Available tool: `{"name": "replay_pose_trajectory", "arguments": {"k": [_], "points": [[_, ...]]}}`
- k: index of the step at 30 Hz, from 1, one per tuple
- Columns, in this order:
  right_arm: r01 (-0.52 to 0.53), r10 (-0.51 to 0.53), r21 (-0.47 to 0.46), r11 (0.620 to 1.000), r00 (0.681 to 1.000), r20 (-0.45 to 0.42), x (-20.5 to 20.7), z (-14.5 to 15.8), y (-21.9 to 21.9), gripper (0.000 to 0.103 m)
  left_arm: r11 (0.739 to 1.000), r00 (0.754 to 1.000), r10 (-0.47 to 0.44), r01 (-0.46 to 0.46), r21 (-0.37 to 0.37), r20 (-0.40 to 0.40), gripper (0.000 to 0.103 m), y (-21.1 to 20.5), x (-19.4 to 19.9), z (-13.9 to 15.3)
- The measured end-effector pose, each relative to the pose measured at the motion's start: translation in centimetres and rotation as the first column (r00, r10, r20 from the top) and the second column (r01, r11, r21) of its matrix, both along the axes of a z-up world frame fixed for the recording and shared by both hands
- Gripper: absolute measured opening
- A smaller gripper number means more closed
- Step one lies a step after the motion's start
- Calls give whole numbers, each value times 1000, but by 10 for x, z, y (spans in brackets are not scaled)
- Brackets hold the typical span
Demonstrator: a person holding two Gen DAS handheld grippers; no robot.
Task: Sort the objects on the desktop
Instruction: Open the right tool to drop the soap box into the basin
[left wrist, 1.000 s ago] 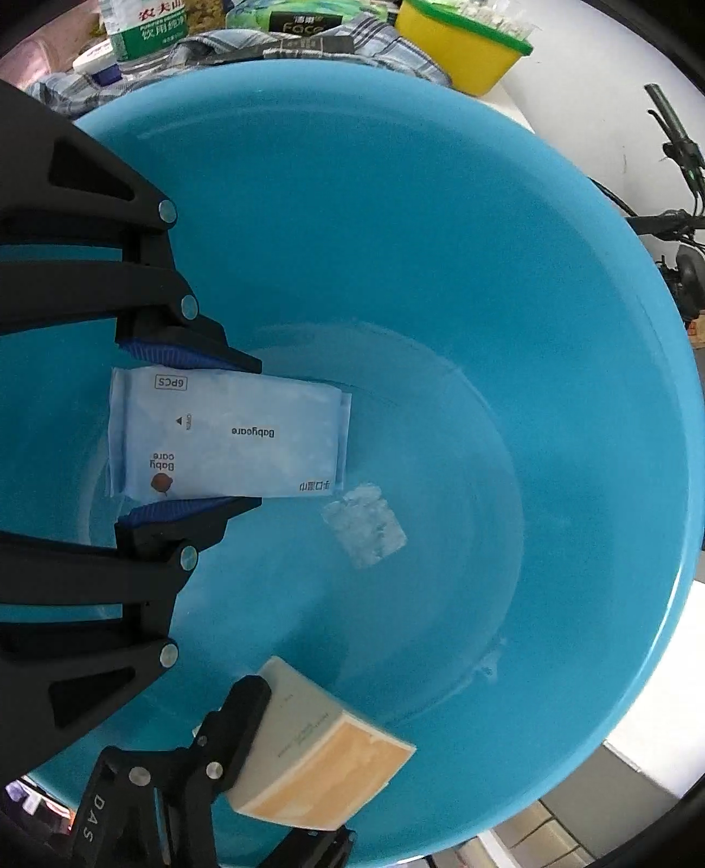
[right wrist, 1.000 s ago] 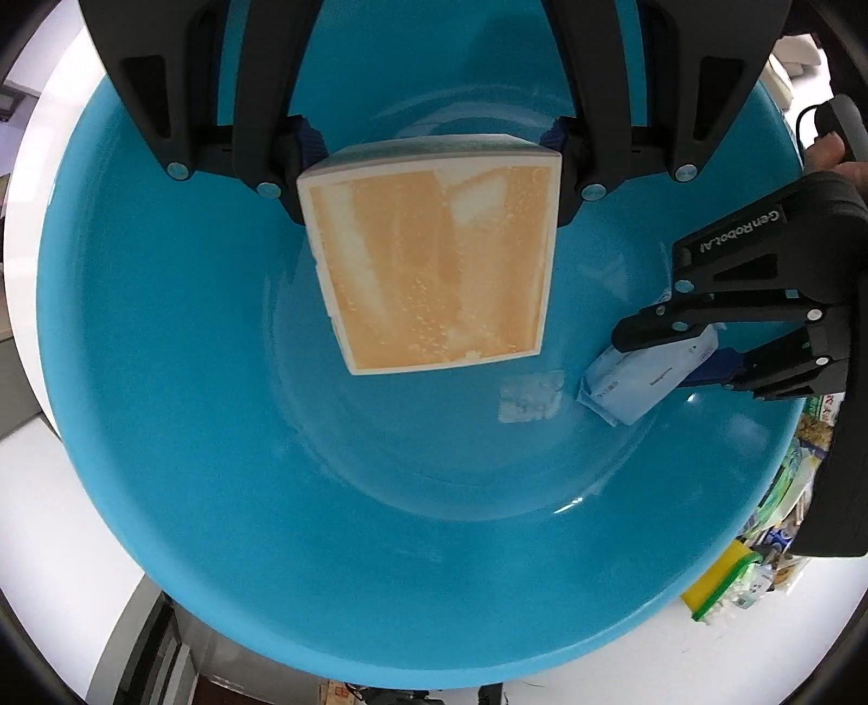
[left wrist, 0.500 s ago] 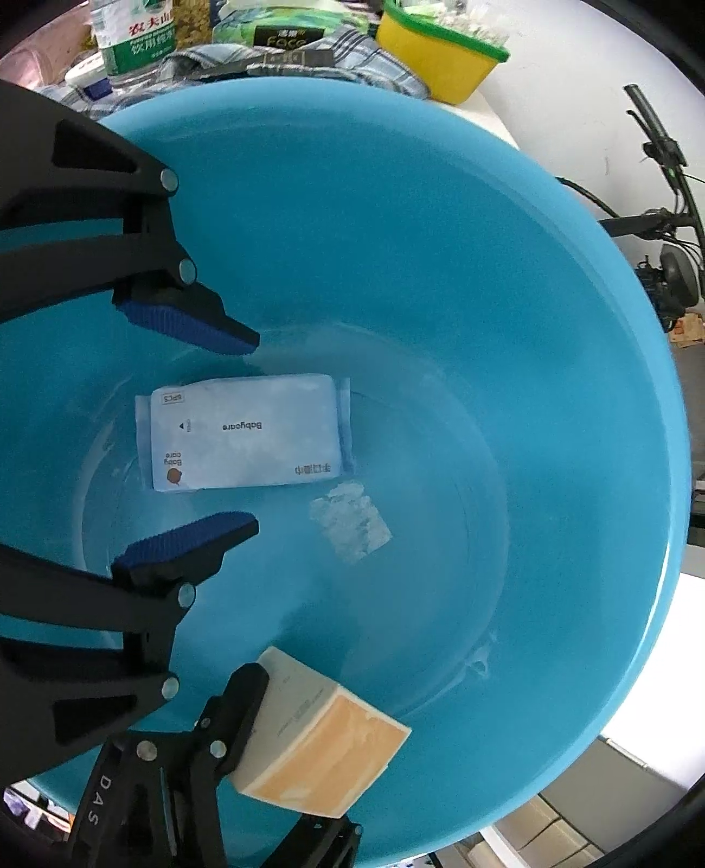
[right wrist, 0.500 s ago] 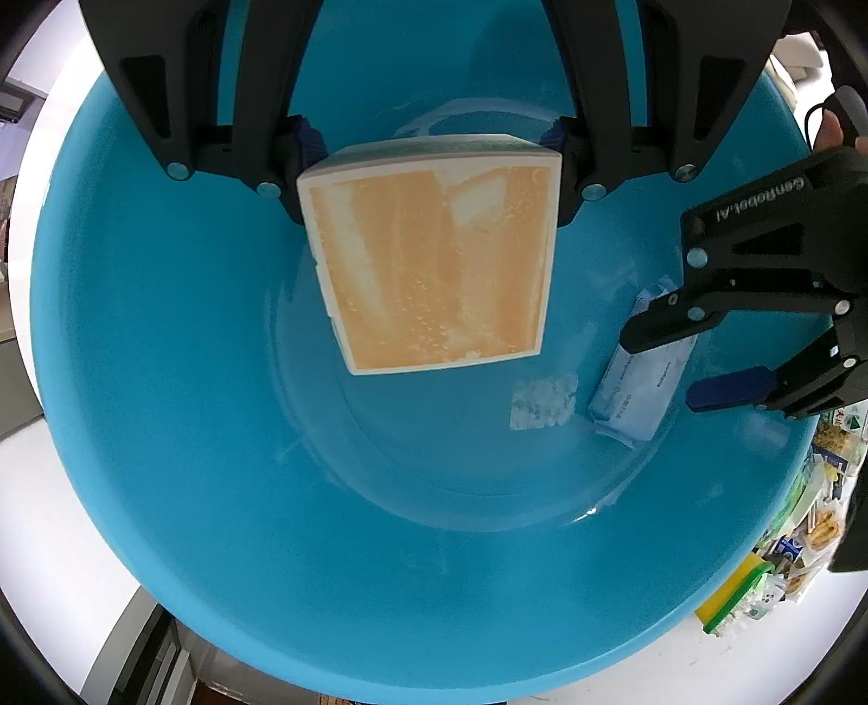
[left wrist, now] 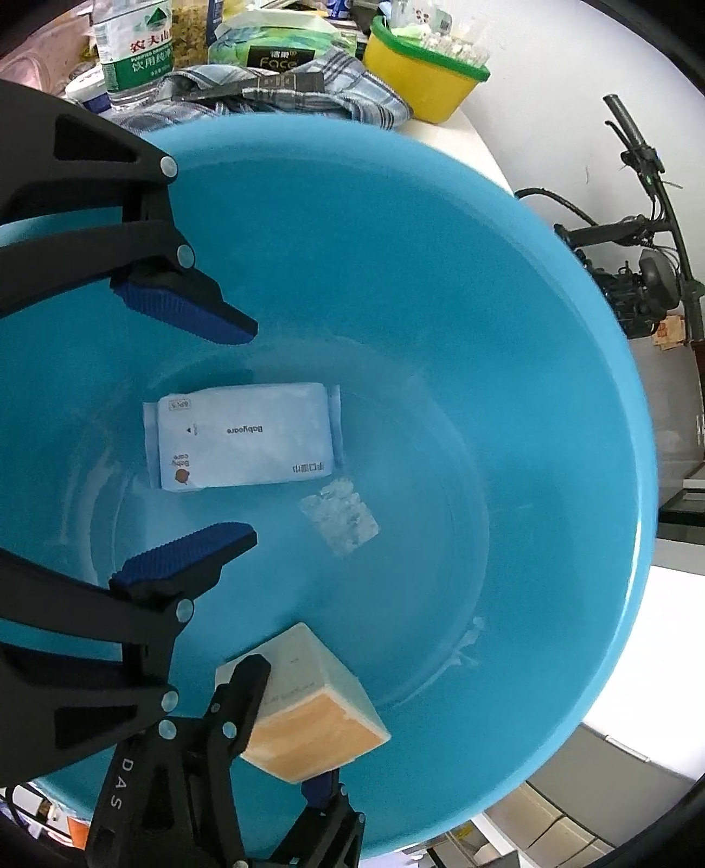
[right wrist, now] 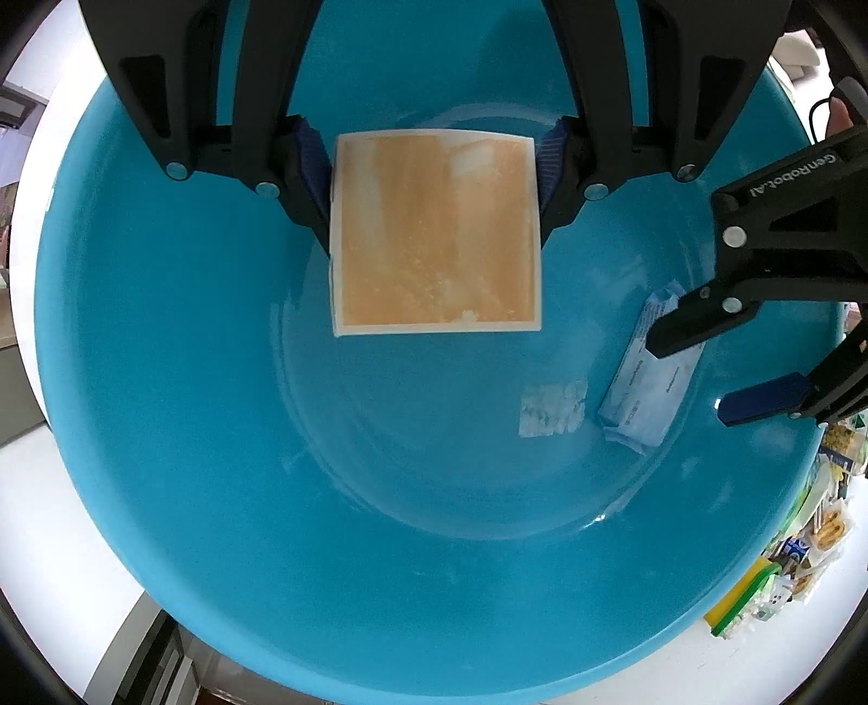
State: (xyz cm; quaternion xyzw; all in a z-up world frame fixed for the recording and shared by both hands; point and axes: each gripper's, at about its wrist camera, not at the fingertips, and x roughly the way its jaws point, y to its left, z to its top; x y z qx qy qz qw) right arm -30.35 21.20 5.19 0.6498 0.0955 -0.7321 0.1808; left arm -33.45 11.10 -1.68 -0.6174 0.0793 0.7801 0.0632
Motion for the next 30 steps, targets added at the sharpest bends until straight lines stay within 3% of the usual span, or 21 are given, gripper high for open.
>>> {"name": "replay_pose_trajectory", "arguments": {"k": [4, 7, 13, 16, 17, 19, 23, 30], "points": [[8, -8, 7, 1000, 1000, -19, 5, 8, 4, 60, 1000, 999, 23, -23, 4, -29, 71, -1, 5, 10], [13, -12, 17, 1000, 998, -70, 27, 13, -8, 63, 998, 997, 54, -53, 16, -63, 71, -24, 14, 26], [40, -43, -25, 999, 991, -125, 41, 39, 0, 67, 997, 991, 73, -68, 48, -111, 71, -40, 32, 44], [53, -59, -41, 998, 987, -152, 38, 50, -1, 68, 996, 985, 75, -67, 56, -153, 71, -27, 38, 54], [61, -68, -48, 997, 983, -168, 32, 53, 5, 71, 995, 982, 83, -71, 75, -169, 71, -34, 32, 55], [80, -92, -65, 995, 974, -209, 40, 62, 10, 88, 989, 974, 100, -76, 123, -202, 72, -49, 17, 54], [113, -138, -98, 989, 942, -306, 22, 57, 4, 91, 983, 936, 138, -87, 164, -325, 87, -69, 9, 61], [93, -157, -146, 985, 840, -520, 32, 90, 2, 91, 987, 856, 107, -29, 158, -506, 87, -71, 25, 87]]}}
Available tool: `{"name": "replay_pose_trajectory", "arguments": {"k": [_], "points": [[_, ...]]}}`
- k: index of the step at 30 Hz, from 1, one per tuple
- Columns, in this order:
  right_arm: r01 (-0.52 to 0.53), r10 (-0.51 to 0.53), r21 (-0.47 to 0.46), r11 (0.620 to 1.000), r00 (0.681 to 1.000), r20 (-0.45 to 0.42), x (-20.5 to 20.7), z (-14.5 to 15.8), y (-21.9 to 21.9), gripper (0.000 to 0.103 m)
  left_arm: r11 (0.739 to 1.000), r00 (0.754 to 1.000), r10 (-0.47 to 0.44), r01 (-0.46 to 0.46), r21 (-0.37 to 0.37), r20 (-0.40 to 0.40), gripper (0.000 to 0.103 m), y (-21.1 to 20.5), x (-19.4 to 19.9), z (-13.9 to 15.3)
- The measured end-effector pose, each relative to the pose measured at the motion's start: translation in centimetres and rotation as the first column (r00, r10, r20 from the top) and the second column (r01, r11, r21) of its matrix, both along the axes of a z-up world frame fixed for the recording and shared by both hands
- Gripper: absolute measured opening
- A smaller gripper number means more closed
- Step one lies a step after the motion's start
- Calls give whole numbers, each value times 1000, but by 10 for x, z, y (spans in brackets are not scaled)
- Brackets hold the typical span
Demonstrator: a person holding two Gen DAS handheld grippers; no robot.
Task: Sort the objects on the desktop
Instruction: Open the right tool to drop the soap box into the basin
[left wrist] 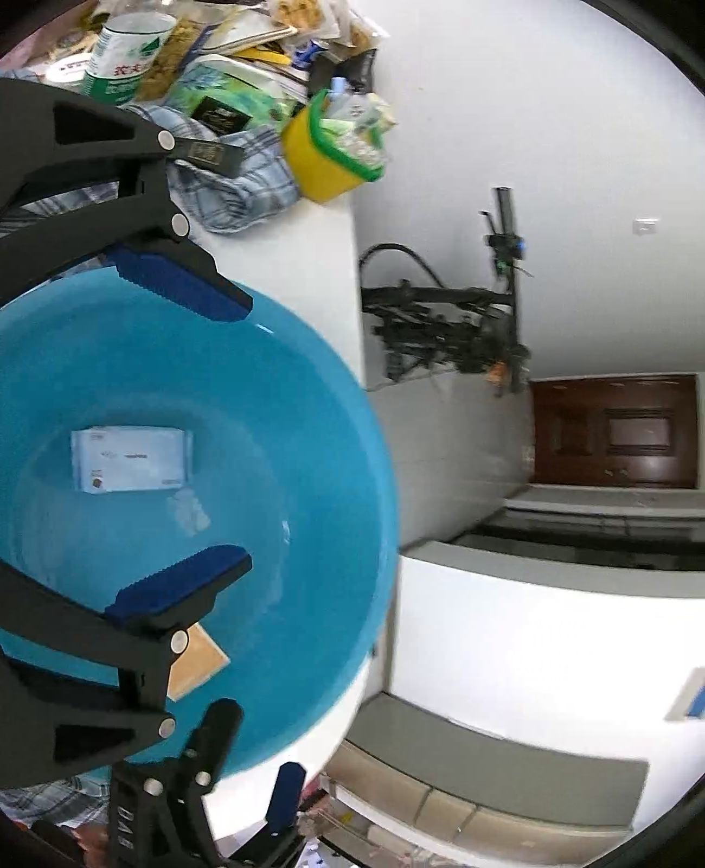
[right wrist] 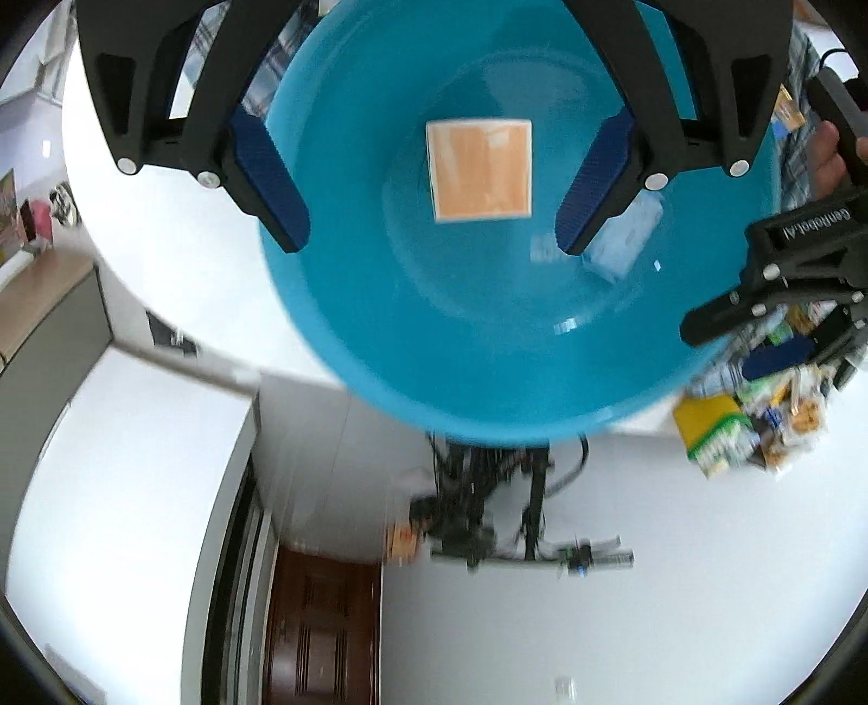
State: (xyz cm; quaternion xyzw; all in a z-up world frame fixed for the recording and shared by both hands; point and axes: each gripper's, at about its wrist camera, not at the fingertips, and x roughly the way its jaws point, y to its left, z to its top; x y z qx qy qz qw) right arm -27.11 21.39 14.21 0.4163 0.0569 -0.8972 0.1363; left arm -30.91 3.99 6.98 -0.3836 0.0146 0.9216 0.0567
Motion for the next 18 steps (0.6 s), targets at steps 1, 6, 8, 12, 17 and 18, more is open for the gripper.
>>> {"name": "replay_pose_trajectory", "arguments": {"k": [1, 6, 8, 12, 17, 18], "points": [[-1, 1, -12, 1000, 1000, -28, 3, 4, 2, 91, 1000, 1000, 4, -4, 6, -22, 87, -2, 3, 3], [-4, 0, -28, 1000, 987, -161, 18, 22, -1, 92, 999, 984, 22, -14, 45, -178, 89, -10, 22, 18], [-17, 8, -36, 999, 975, -220, 27, 31, -3, 92, 998, 967, 27, -14, 56, -252, 89, -11, 34, 27], [-15, 2, -38, 999, 952, -306, 43, 47, -8, 92, 998, 929, 39, -17, 62, -367, 89, -16, 53, 42], [-2, -33, -99, 995, 936, -351, 53, 66, -4, 92, 994, 850, 63, -5, 112, -523, 103, -26, 89, 76], [0, -35, -96, 995, 931, -364, 55, 70, -4, 92, 994, 832, 70, -10, 111, -551, 103, -27, 96, 83]]}}
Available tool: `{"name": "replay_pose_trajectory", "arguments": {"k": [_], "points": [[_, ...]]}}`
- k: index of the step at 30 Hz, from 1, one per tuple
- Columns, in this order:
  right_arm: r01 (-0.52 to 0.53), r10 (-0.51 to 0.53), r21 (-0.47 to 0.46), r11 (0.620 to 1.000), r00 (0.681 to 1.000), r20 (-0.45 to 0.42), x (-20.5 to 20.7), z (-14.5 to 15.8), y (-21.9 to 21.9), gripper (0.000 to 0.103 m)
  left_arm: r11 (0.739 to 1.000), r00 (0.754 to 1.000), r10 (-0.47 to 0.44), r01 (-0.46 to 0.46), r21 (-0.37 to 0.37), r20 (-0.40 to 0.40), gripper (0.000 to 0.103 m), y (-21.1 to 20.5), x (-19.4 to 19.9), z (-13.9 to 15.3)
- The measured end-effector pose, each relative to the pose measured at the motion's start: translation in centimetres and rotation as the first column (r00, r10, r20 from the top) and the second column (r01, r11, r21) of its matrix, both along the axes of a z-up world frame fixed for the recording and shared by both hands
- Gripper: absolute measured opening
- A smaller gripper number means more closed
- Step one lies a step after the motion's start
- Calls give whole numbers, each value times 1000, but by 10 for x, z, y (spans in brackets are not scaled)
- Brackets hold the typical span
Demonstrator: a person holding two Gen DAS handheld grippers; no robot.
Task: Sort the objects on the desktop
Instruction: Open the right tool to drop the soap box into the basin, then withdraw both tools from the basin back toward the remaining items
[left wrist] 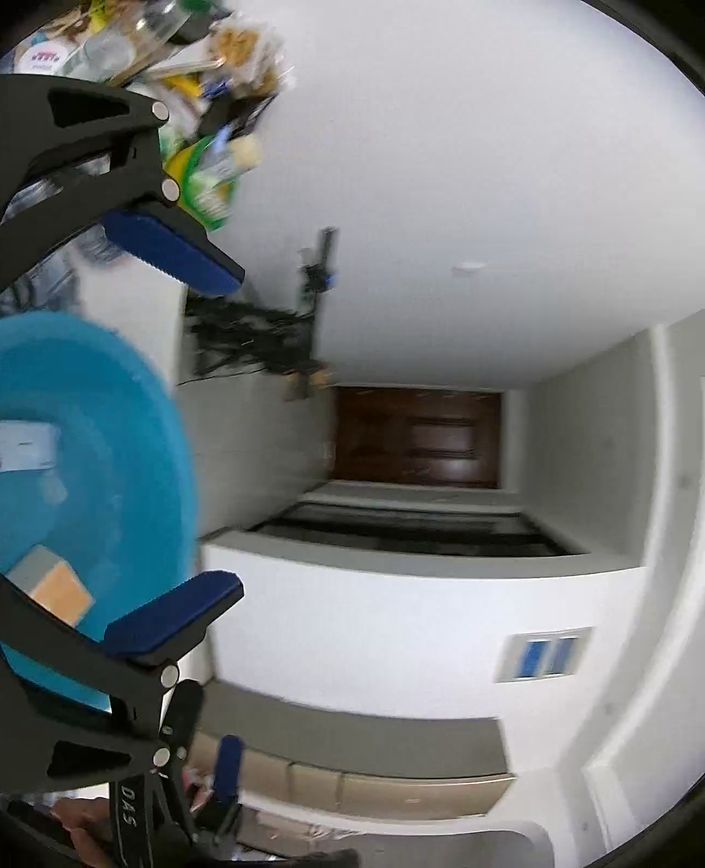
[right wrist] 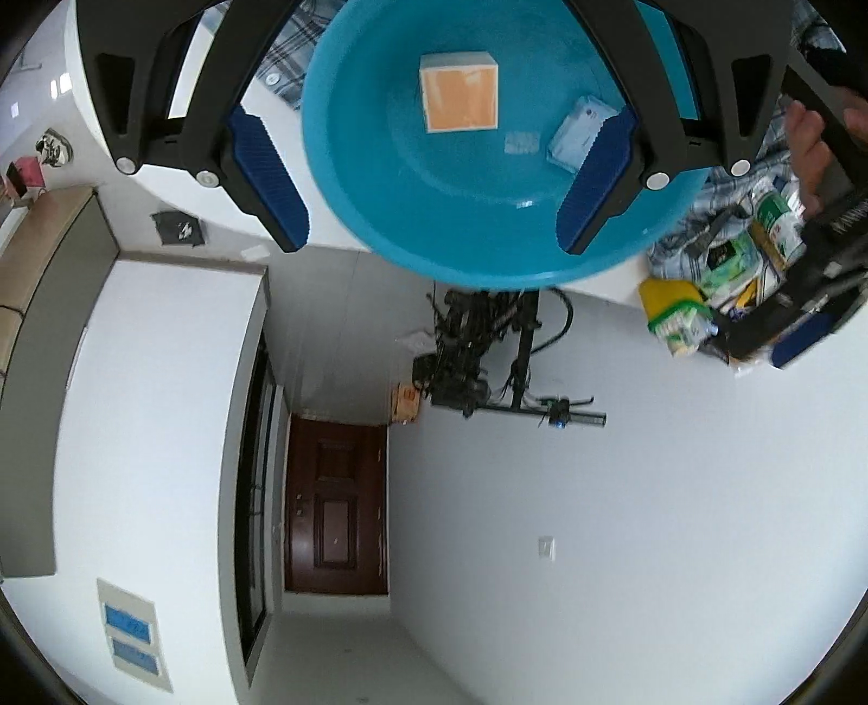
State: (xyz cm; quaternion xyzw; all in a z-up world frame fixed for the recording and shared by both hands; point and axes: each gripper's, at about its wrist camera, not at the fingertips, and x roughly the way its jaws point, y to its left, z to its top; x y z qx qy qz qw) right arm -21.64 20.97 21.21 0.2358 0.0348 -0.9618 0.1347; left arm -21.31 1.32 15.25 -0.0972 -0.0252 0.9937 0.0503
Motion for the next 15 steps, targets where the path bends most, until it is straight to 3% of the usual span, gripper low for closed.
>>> {"name": "replay_pose_trajectory", "arguments": {"k": [3, 6, 10, 15], "points": [[5, -5, -10, 1000, 1000, -23, 6, 9, 4, 95, 999, 1000, -17, 16, -29, -23, 103, 0, 10, 13], [11, -11, -24, 1000, 1000, -25, 10, 14, 5, 96, 997, 1000, -21, 22, -70, 4, 103, 3, 13, 18], [5, -5, -10, 1000, 998, -59, 21, 16, 4, 103, 999, 999, -4, 6, -46, 44, 103, 0, 15, 17], [1, 1, 17, 1000, 995, -98, 40, 22, 2, 103, 1000, 997, 16, -15, -18, 80, 103, -5, 19, 15]]}}
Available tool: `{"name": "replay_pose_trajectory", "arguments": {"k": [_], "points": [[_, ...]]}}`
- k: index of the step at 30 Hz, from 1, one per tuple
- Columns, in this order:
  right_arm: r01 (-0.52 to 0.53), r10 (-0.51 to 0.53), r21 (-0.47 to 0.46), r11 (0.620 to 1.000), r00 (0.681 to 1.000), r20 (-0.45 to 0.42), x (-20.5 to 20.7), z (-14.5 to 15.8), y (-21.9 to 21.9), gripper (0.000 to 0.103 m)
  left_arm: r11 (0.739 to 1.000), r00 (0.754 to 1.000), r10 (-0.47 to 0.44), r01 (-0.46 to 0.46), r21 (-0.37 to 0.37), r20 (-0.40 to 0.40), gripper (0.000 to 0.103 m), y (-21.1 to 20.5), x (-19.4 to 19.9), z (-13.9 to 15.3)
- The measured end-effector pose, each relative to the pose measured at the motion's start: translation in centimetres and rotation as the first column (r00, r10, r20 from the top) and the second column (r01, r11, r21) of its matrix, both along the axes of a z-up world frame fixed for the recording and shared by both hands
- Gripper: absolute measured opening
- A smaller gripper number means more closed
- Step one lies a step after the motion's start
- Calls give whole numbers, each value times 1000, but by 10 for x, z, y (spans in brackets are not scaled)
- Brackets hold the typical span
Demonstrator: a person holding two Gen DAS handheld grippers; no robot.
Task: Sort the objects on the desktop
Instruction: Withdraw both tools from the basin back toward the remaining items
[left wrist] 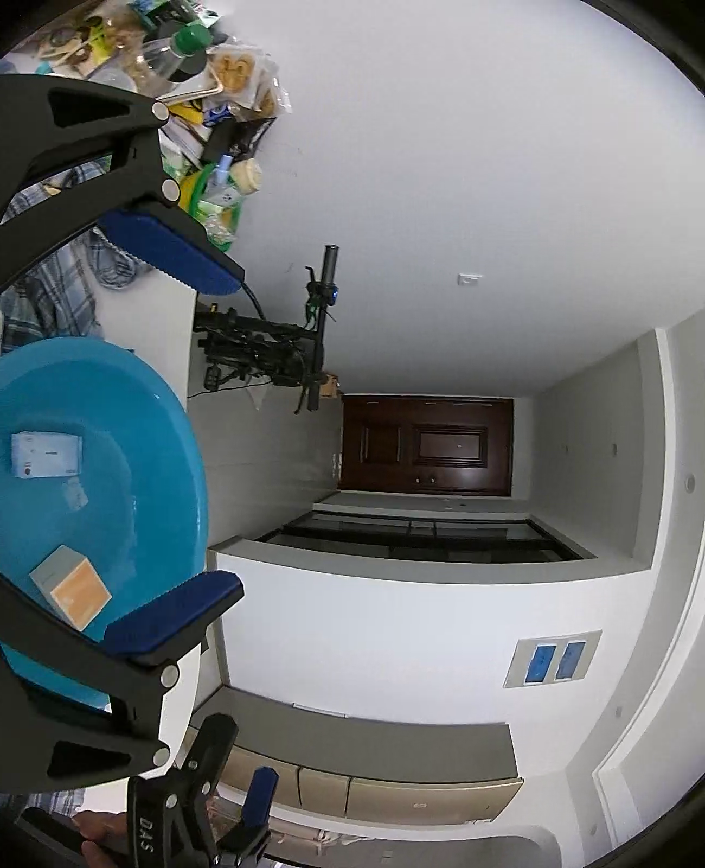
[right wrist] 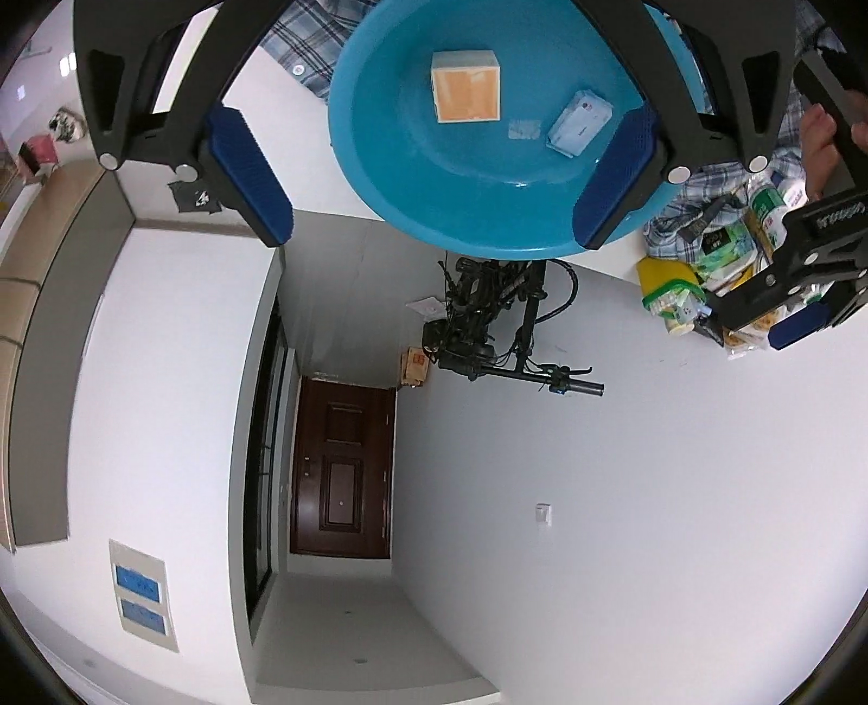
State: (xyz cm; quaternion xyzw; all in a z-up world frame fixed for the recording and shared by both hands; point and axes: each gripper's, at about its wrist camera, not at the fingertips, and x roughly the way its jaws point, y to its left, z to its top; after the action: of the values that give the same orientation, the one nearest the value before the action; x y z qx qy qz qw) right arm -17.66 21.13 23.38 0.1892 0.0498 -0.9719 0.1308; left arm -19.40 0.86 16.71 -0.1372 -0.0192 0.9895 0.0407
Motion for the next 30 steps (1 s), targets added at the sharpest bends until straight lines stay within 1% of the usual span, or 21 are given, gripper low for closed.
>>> {"name": "replay_pose_trajectory", "arguments": {"k": [3, 7, 11, 13, 17, 25, 30], "points": [[2, -2, -13, 1000, 1000, 1, 10, 3, 3, 103, 1000, 1000, -2, 2, 3, 7, 103, 0, 6, 0], [11, -11, -29, 1000, 1000, 9, 22, 8, 8, 103, 1000, 1000, 8, -8, -20, -5, 103, 3, 21, 5], [18, -18, -27, 999, 1000, 6, 33, 12, 9, 103, 1000, 1000, -3, 3, -2, -13, 103, 1, 36, 11], [19, -19, -17, 1000, 1000, 5, 40, 14, 9, 103, 1000, 1000, 1, -1, -8, -14, 103, 2, 43, 13], [15, -14, -13, 1000, 1000, 6, 54, 16, 9, 103, 1000, 1000, -9, 9, -14, 11, 103, 2, 56, 17], [13, -13, -23, 1000, 1000, -12, 87, 24, 12, 103, 1000, 1000, -10, 9, -14, -6, 103, 0, 93, 23], [10, -11, -30, 999, 999, -33, 106, 31, 14, 103, 1000, 999, -11, 10, -19, -35, 103, 0, 119, 30]]}}
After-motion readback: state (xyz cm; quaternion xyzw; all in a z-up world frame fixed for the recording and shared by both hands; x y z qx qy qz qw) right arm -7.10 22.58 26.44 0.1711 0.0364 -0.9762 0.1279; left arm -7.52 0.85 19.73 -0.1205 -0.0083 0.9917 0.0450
